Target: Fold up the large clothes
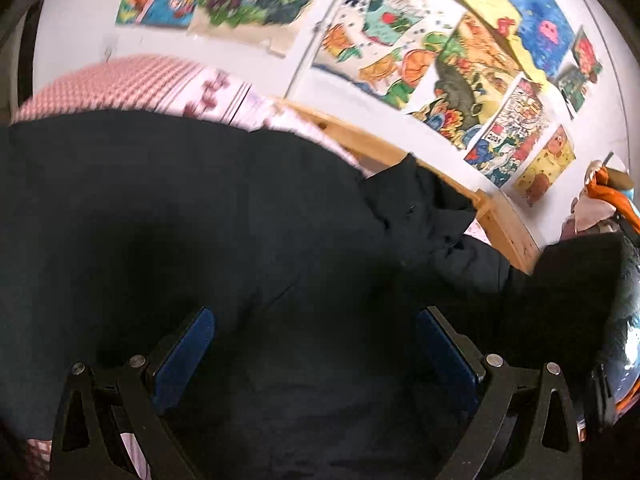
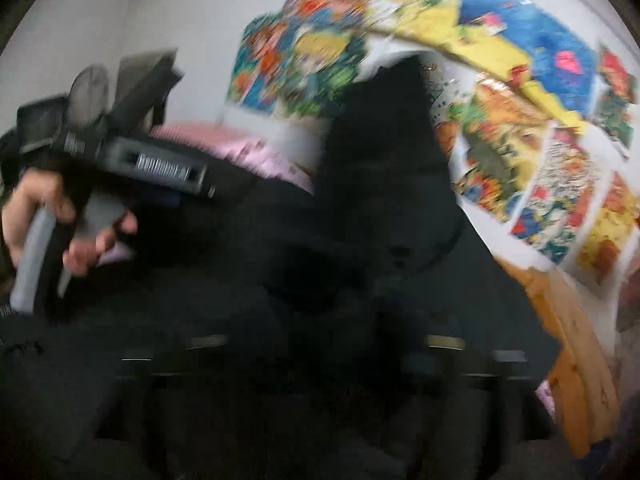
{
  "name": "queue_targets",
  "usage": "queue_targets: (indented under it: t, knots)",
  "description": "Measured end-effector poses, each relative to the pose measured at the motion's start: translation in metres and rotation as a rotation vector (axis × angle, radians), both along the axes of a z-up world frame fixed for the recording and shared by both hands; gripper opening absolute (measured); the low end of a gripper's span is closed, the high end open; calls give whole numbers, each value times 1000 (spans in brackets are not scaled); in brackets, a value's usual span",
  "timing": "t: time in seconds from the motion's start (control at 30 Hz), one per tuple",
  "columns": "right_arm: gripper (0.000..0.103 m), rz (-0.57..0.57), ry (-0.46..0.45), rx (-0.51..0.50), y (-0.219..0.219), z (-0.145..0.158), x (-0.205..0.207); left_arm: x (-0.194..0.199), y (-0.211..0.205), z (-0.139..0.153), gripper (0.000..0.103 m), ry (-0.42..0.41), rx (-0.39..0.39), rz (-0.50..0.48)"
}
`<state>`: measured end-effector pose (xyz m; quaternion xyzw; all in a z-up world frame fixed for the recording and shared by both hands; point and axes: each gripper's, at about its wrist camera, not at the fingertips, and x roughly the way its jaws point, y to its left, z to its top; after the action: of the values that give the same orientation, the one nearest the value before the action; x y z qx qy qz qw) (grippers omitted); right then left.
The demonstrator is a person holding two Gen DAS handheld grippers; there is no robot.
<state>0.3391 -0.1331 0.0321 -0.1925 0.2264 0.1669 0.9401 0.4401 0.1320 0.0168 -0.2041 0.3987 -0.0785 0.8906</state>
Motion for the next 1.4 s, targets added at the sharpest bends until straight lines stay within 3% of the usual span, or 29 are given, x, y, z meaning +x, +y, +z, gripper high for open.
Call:
queue_targets:
  t: [0.2,0.27,0.33,0.47,0.5,0.53,0.57,0.67,0.73,0.83,0.97,1.07,1.2,1.3,1.4]
  knots:
    - [85,36,65,3,-9,-20,-20,9,12,-27,102,-6,-112,-38]
    - [85,10,92,4,-22,-25,-21,14,9,-30,102,-1,-111,-50]
    - [85,-16,113,8,-30,-28,-13,23,-1,-34,102,48,-19,-51]
    - [85,-104,181,64,-57,-28,16,38,-42,-44,101,131,244,-91]
    - [85,-126,192,85,-67,-28,20,40,-52,-47,90,141,298,-108]
    - [85,-146,199,103,-74,-30,19,42,-64,-50,65,153,359,-126]
    - [85,-174,208,127,-86,-31,20,45,-71,-53,52,170,384,-145]
    - [85,-227,225,173,-111,-36,18,51,-82,-64,37,207,458,-141]
    - [85,-248,247,210,-127,-38,20,52,-83,-64,7,206,507,-102]
    - [85,-289,265,256,-146,-40,25,52,-83,-58,3,168,509,-96]
    - [85,-333,258,258,-159,-39,49,43,-87,-26,3,7,526,-78]
    - [85,-332,233,235,-157,-33,81,40,-86,-5,3,-76,585,-32]
    - [85,-272,244,160,-135,-35,121,50,-76,-21,3,4,629,-26]
    - [85,-223,314,113,-117,-58,158,53,-63,-53,3,93,625,-40]
    - [85,-225,387,64,-104,-90,183,56,-61,-68,3,116,610,-50]
